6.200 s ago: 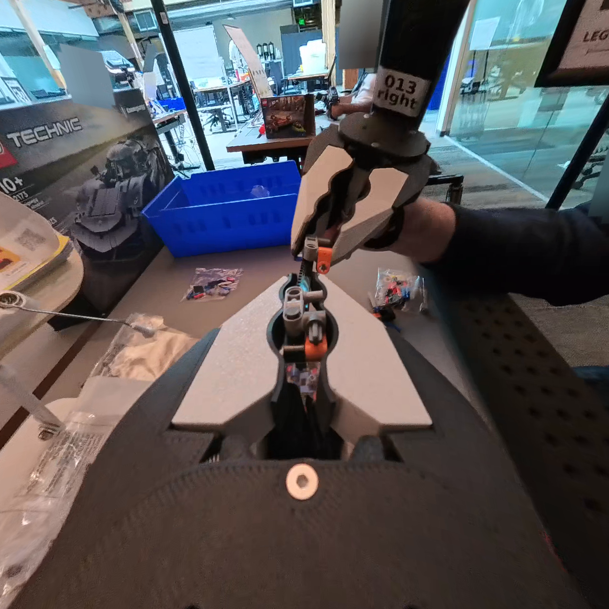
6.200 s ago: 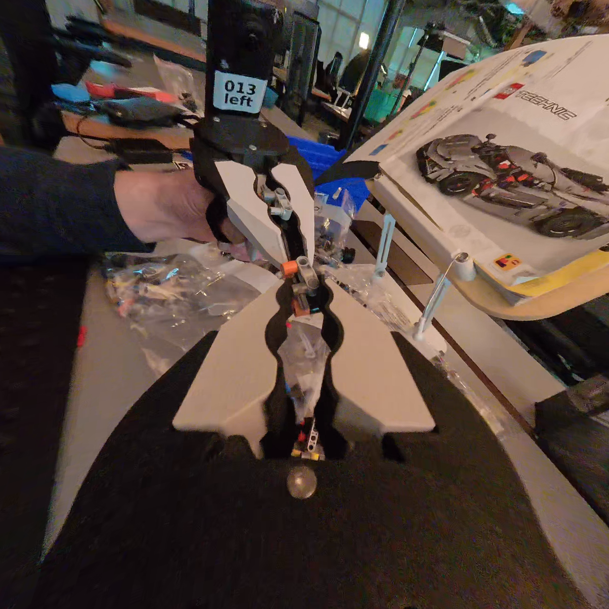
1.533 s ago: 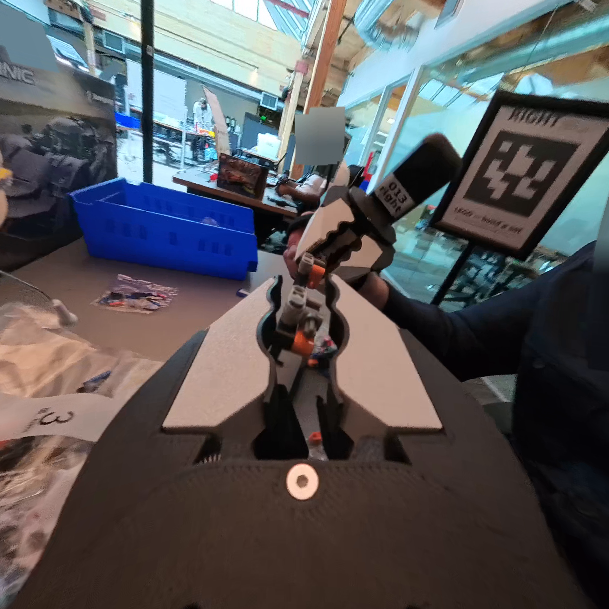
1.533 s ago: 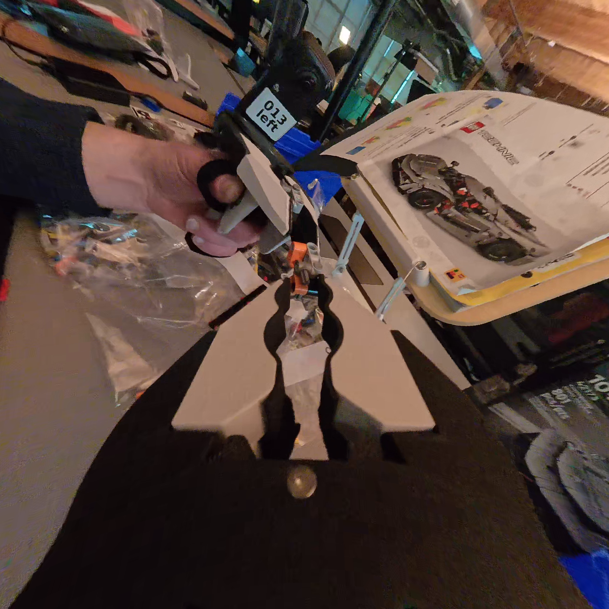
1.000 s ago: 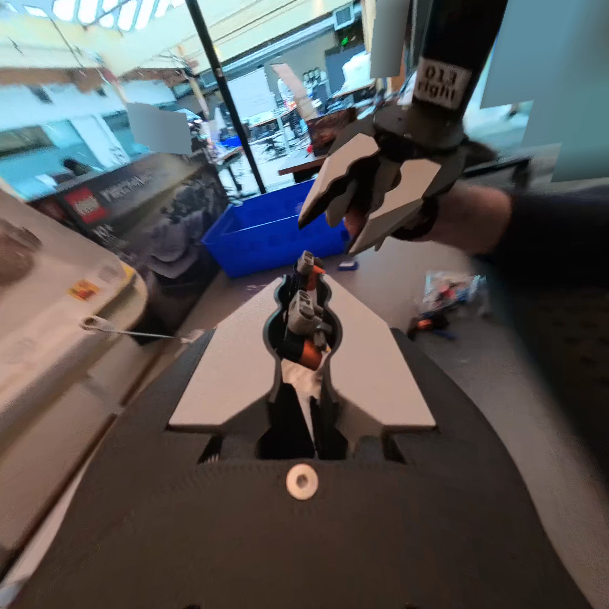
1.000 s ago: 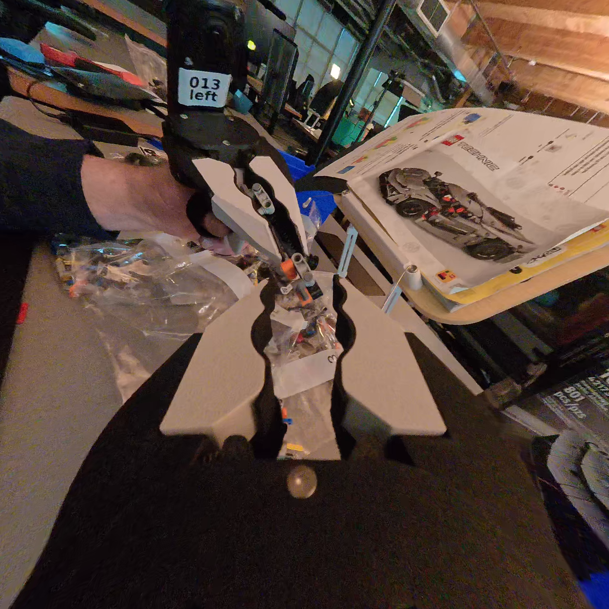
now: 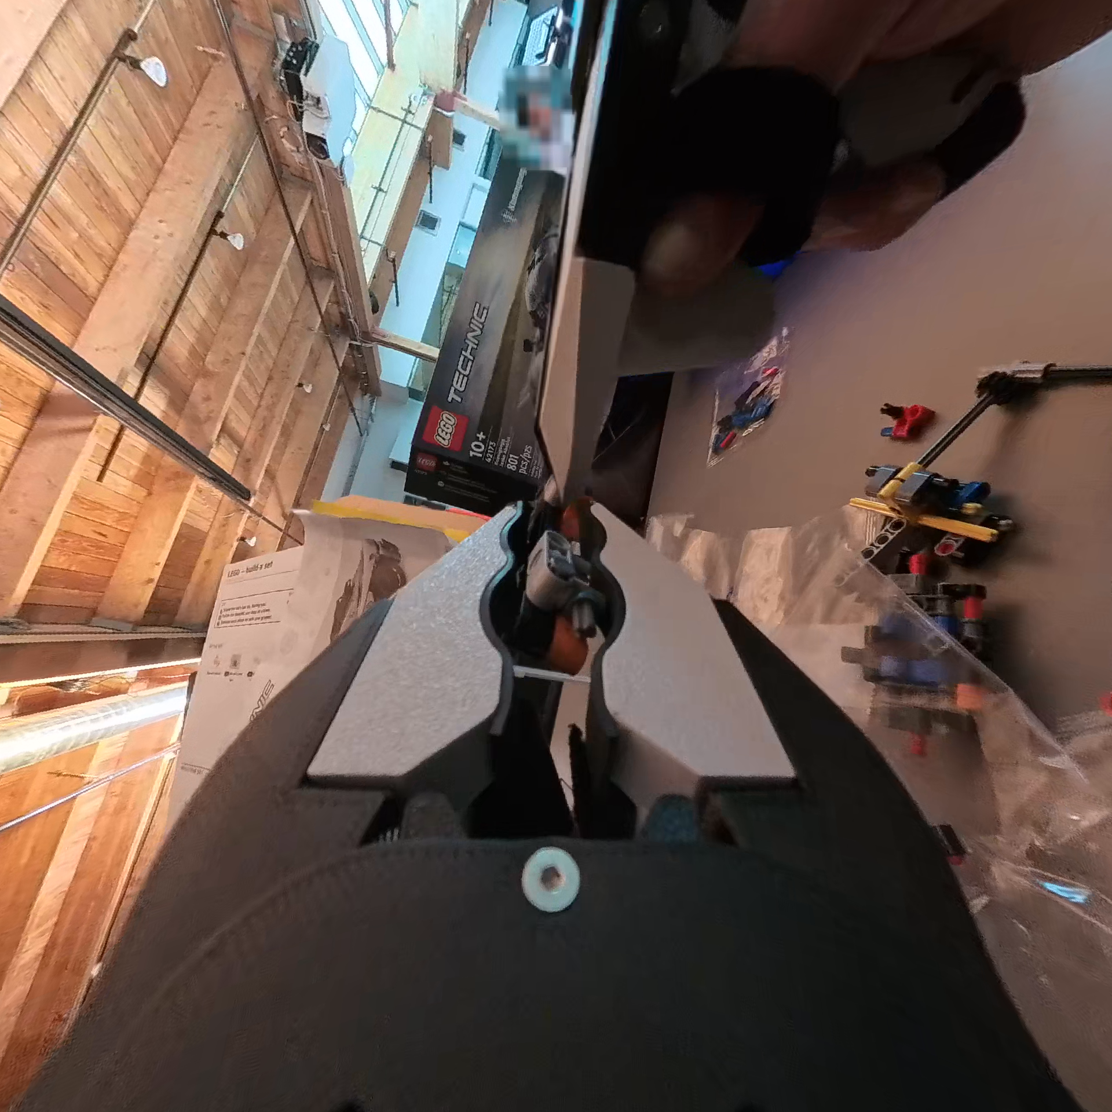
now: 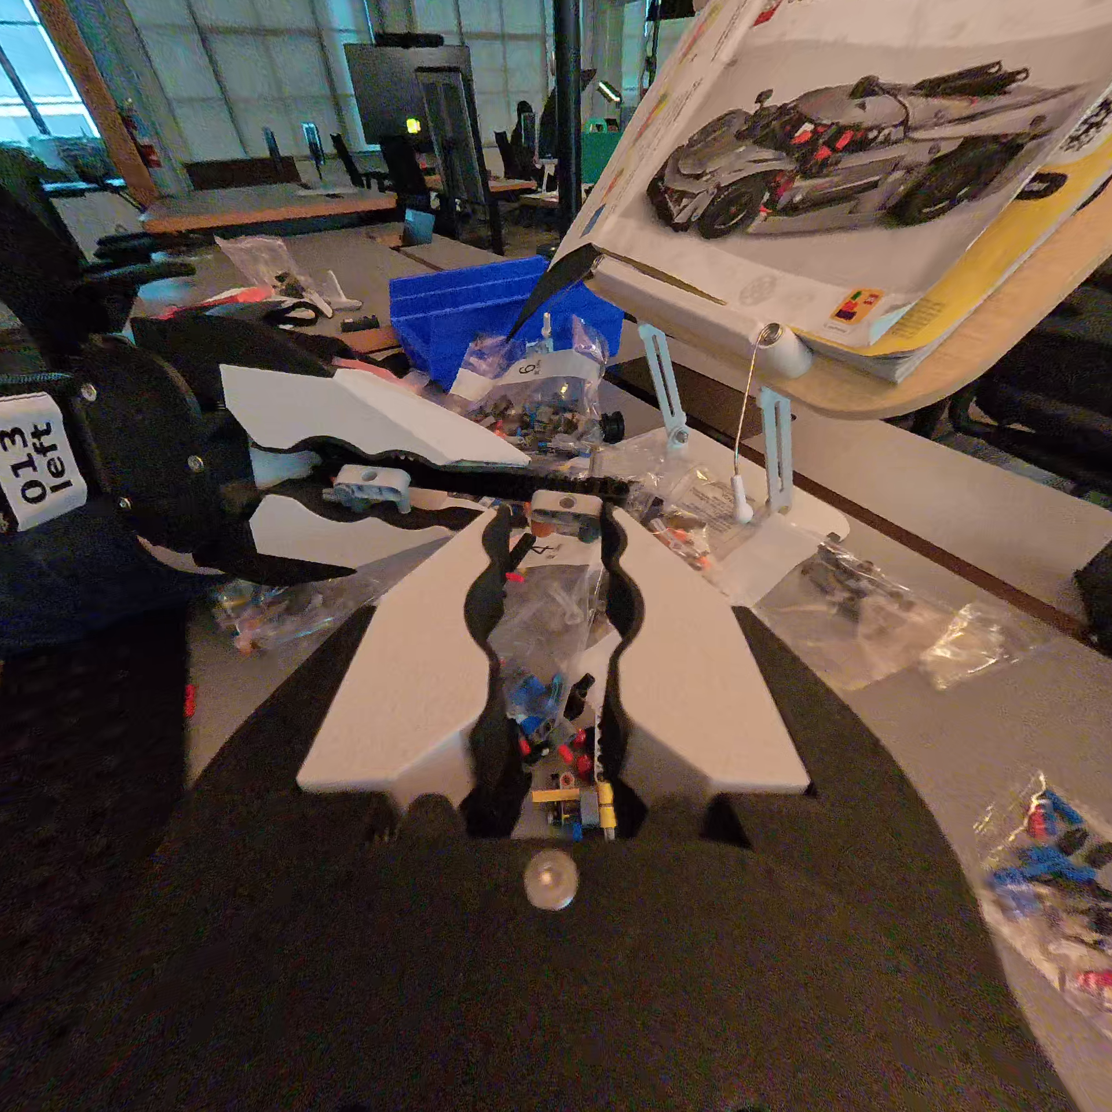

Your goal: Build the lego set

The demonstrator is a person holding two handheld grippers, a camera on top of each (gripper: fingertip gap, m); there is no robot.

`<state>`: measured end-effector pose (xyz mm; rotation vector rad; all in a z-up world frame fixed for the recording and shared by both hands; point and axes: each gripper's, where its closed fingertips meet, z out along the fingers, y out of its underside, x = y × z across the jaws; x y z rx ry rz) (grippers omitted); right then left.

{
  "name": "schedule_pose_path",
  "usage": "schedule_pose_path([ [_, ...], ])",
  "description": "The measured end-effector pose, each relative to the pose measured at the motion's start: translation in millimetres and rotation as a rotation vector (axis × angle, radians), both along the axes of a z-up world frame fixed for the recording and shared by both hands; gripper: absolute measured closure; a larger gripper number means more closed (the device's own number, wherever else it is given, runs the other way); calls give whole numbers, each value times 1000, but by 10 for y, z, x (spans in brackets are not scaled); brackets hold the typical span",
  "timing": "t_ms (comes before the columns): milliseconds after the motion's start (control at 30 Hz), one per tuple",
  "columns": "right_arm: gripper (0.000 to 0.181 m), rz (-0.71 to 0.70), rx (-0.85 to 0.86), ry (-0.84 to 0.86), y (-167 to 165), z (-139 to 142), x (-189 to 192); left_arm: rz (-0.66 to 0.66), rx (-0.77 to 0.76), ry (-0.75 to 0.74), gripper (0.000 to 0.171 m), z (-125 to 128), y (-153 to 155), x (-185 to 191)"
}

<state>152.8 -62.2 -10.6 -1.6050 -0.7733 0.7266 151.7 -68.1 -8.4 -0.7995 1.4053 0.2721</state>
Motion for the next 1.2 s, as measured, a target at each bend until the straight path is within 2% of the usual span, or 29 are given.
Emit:
schedule_pose_path([
  [233,160,-20,-7,4,16,-14,18,-9,27,-2,156,6,-58,61],
  [367,161,-18,11,-10,10,-6,42,-37,-34,-10,154,-29,-41,51],
  [433,161,-30,36,-20,17,11,70,-78,-105,-23,144,-62,-47,33],
  [600,161,-38,97,-43,5,70,185,-226,-384,-49,115,-146,-119,-63],
  [733,160,-27,214,-163,-73,80,155,-393,-743,-147,116,-123,-229,-138],
  [800,161,1,261,-195,-135,93,110,-423,-888,-209,115,-111,-180,-187],
  [900,160,2,308,-325,-150,-20,74,-536,-1112,-305,119,-35,-183,-264],
  [1100,160,73,402,-397,-283,-51,-111,-613,-1349,-333,116,-68,-257,-210],
  [1200,161,106,444,-422,-346,-61,-200,-640,-1436,-306,127,-157,-335,-121],
])
